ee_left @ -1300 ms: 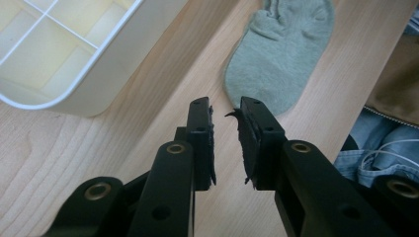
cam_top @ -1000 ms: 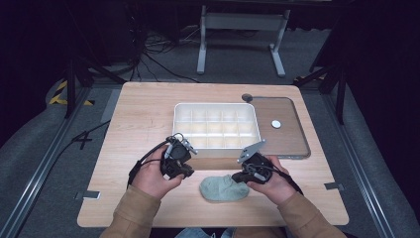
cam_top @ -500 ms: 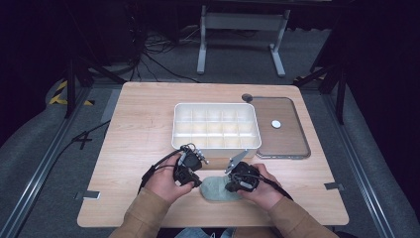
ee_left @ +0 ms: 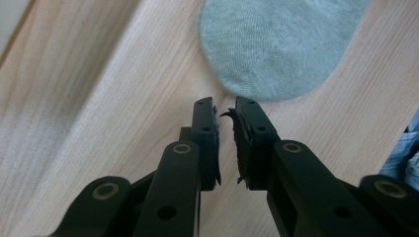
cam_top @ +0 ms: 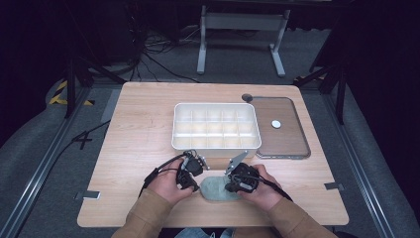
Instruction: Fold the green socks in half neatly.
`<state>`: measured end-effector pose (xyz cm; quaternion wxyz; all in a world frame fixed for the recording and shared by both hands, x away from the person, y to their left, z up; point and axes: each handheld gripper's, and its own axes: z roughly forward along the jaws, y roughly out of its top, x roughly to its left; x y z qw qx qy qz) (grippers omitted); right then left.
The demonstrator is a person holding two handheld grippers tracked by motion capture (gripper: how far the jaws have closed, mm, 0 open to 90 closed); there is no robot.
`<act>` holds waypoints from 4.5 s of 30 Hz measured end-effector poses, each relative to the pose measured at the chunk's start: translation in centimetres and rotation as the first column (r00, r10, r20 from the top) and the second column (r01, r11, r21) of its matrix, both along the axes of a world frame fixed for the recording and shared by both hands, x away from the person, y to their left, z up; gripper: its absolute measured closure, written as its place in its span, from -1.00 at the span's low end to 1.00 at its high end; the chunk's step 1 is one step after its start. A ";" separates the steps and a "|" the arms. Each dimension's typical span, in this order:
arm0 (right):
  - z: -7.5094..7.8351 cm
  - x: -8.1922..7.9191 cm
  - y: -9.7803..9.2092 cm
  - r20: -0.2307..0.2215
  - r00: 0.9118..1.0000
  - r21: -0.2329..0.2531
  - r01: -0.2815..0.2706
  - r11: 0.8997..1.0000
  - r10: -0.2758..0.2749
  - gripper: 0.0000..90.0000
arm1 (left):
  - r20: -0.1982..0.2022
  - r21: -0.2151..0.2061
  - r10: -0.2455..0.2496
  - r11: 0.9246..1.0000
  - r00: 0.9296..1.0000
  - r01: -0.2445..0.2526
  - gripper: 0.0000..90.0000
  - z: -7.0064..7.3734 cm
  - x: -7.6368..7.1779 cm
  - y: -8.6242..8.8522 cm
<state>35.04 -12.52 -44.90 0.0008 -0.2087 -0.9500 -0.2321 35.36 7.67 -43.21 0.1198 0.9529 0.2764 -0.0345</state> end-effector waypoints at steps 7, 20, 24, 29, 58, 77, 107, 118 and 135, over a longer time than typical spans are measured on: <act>0.0 -0.1 0.0 0.011 1.000 0.001 0.002 1.000 -0.002 1.00 | -0.001 0.042 -0.018 0.999 1.000 0.018 0.81 -0.6 0.0 -0.6; -0.3 -0.5 -0.5 0.025 1.000 0.041 0.016 0.999 -0.017 1.00 | -0.018 -0.062 -0.043 0.997 0.999 0.042 0.90 -0.8 0.3 -1.6; -0.3 -0.6 -0.6 0.035 0.999 0.052 0.021 0.998 -0.022 1.00 | 0.009 -0.108 -0.049 0.993 0.999 0.050 0.90 -0.6 0.5 -1.8; -0.4 -0.7 -0.8 0.036 0.999 0.068 0.031 0.997 -0.033 1.00 | 0.042 -0.162 -0.059 0.985 0.997 0.065 0.89 0.0 0.4 -2.2; -0.9 -1.2 -5.9 -0.008 0.982 0.156 0.186 0.970 -0.187 0.95 | 0.068 -0.205 -0.153 0.965 0.986 0.164 0.70 0.7 -0.8 -6.6; -1.0 -1.4 -5.8 -0.017 0.980 0.156 0.201 0.967 -0.201 0.96 | 0.073 -0.162 -0.128 0.977 0.989 0.138 0.57 -0.6 -1.8 -8.8; 2.4 -2.1 -7.0 0.047 0.977 0.190 0.198 0.962 -0.210 0.80 | 0.045 -0.320 -0.095 0.942 0.994 0.105 0.62 1.0 -1.6 -6.9; 1.1 -1.9 -3.7 0.079 0.988 0.179 0.120 0.977 -0.136 0.86 | 0.131 -0.371 0.026 0.928 0.991 0.024 0.73 2.2 -1.0 -4.1; -0.1 -1.8 -4.1 0.063 0.989 0.168 0.120 0.978 -0.132 0.85 | 0.160 -0.163 -0.058 0.983 0.985 0.084 0.78 -0.9 0.1 -6.2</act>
